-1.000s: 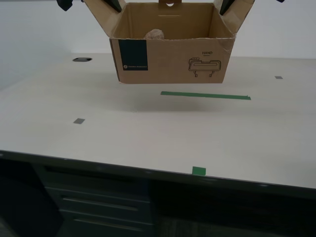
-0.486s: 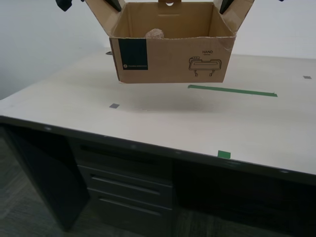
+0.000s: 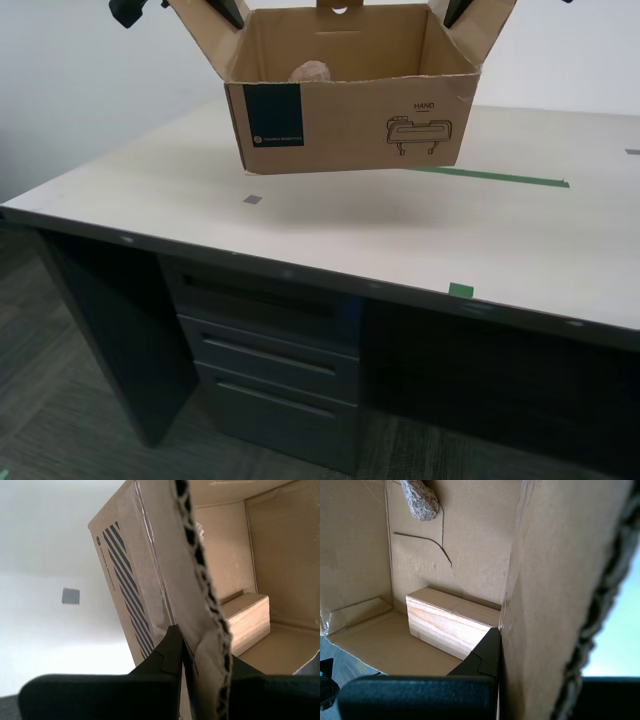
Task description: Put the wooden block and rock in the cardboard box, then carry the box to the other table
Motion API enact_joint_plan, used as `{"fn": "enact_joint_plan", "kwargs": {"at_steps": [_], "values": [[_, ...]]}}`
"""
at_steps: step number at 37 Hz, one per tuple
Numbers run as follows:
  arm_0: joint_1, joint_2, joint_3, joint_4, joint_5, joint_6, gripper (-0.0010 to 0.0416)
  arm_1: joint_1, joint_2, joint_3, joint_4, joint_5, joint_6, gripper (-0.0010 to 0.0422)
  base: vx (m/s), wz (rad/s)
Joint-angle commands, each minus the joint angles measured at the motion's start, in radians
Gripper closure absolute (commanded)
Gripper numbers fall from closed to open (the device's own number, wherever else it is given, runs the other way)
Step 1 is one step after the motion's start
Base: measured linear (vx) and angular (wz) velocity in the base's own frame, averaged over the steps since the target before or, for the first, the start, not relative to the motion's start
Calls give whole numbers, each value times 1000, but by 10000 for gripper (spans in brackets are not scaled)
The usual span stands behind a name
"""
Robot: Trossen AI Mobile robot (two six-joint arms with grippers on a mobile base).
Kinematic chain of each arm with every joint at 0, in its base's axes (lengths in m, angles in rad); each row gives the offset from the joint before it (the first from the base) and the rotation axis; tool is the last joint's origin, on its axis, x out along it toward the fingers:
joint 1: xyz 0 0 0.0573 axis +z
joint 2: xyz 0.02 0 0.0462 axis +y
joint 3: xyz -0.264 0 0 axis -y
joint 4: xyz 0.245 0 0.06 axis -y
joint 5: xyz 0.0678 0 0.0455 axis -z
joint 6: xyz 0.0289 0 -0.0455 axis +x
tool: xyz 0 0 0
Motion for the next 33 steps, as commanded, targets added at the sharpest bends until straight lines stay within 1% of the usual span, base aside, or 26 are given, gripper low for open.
{"fn": "enact_joint_plan", "kwargs": {"at_steps": [1, 3, 6, 14, 20, 33], "values": [[1, -1, 1, 7, -13, -1, 406, -3, -2, 1, -3, 21, -3, 413, -73, -16], [1, -1, 1, 8, -13, -2, 406, -3, -2, 1, -4, 19, -3, 413, -73, -17], [1, -1, 1, 16, -13, -1, 406, -3, -2, 1, -5, 6, -4, 413, -76, 11], [2, -1, 1, 15, -13, -1, 406, -2, -2, 0, -8, 3, -4, 413, -76, 53], [2, -1, 1, 14, -13, -1, 406, -2, -2, -7, -13, -21, -4, 413, -80, 96], [3, -1, 1, 6, -13, 0, 406, -2, 1, -8, -35, -21, -8, 413, -86, 140]]}}
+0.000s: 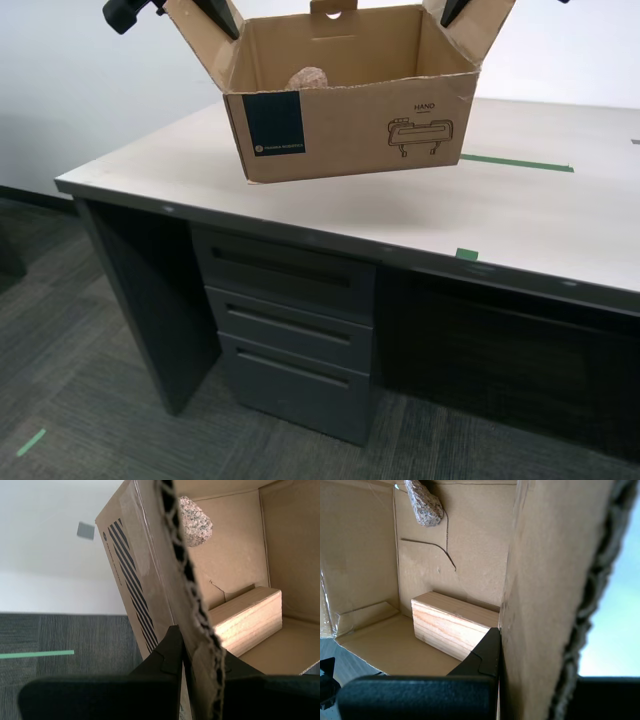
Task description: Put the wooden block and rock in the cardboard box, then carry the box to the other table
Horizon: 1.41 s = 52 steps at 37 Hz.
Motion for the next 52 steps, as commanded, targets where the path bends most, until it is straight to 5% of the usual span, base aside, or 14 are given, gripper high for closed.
{"fn": "enact_joint_plan", "kwargs": {"at_steps": [1, 28, 37, 40, 52], "values": [[1, -1, 1, 3, -10, 0, 406, -3, -1, 2, -2, 10, -4, 413, -92, 112], [1, -1, 1, 4, -10, 0, 406, -14, -2, 2, -3, 10, -119, 413, -89, 67], [3, -5, 1, -96, -10, -23, 406, -33, -3, 2, -82, 10, -137, 413, -20, 13], [4, -9, 0, -131, -10, -47, 406, -50, -3, 2, -113, -10, -145, 413, 4, 1], [5, -19, -5, -118, -10, -46, 406, -85, -3, 5, -64, -73, -175, 413, 9, -5]]}}
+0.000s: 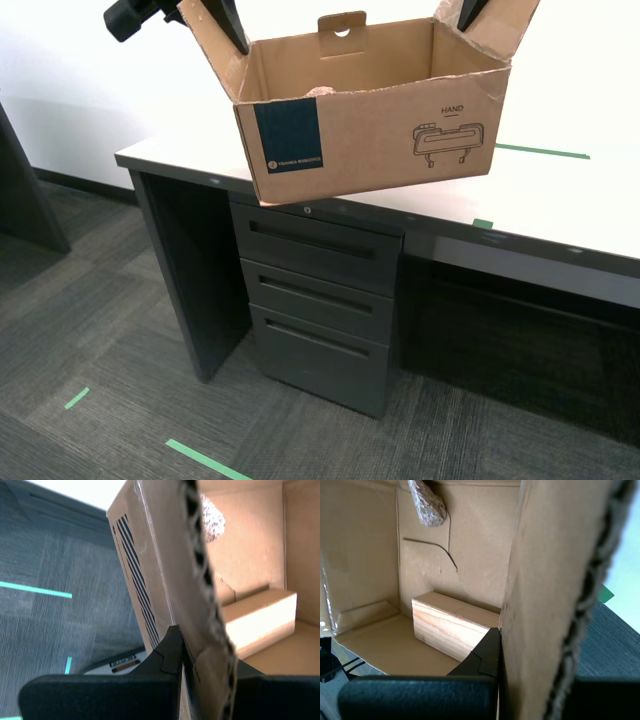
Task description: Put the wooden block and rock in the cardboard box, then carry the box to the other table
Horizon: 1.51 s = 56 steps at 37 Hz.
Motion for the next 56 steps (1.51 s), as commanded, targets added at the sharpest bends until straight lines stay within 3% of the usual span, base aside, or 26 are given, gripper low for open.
{"fn": "enact_joint_plan", "kwargs": {"at_steps": [1, 19, 24, 47, 56], "values": [[2, 0, 0, 4, -10, -4, 406, -2, -2, 6, 21, -23, -18, 413, 0, 0], [2, -7, 0, -11, -10, -3, 406, -1, -2, 6, 31, -34, -17, 413, 37, 75], [3, -16, 0, -17, -10, -2, 406, -1, -8, 6, 33, -109, -17, 413, 86, 145], [3, -37, -3, 16, -10, 9, 406, -1, -61, 5, 142, -107, -6, 413, 68, 173], [6, -39, -4, -10, -10, 38, 406, -3, -61, 5, 141, -107, -6, 412, 34, 187]]}}
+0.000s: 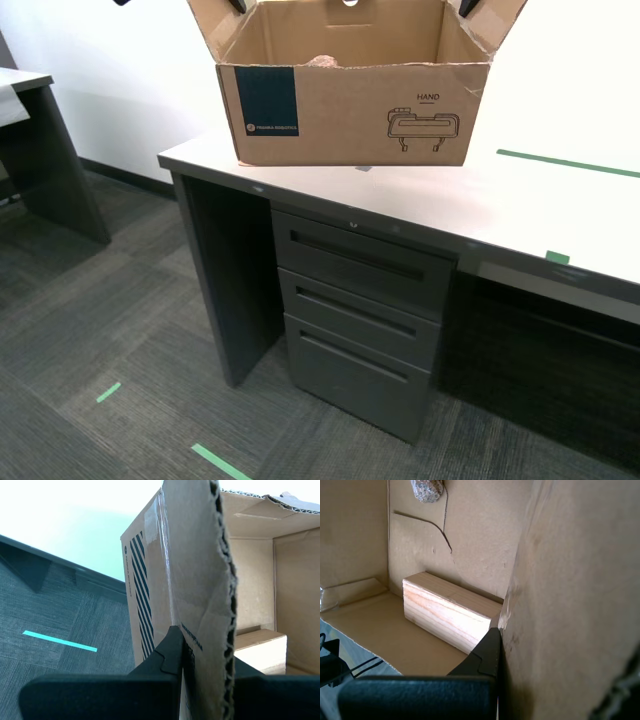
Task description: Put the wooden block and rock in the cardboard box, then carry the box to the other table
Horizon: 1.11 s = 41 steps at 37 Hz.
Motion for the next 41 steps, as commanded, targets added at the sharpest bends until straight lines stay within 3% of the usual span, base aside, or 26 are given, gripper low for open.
{"fn": "enact_joint_plan", "kwargs": {"at_steps": [1, 23, 41], "values": [[4, -2, 0, -18, -9, 2, 406, -2, -1, 2, 6, 4, -1, 412, 41, 210], [10, -2, 0, -32, -9, 6, 406, -2, -1, 1, 1, 4, -16, 413, 57, 305], [13, -2, 0, -30, -9, 70, 406, -2, -1, 2, 32, 12, 57, 413, 66, 364]]}}
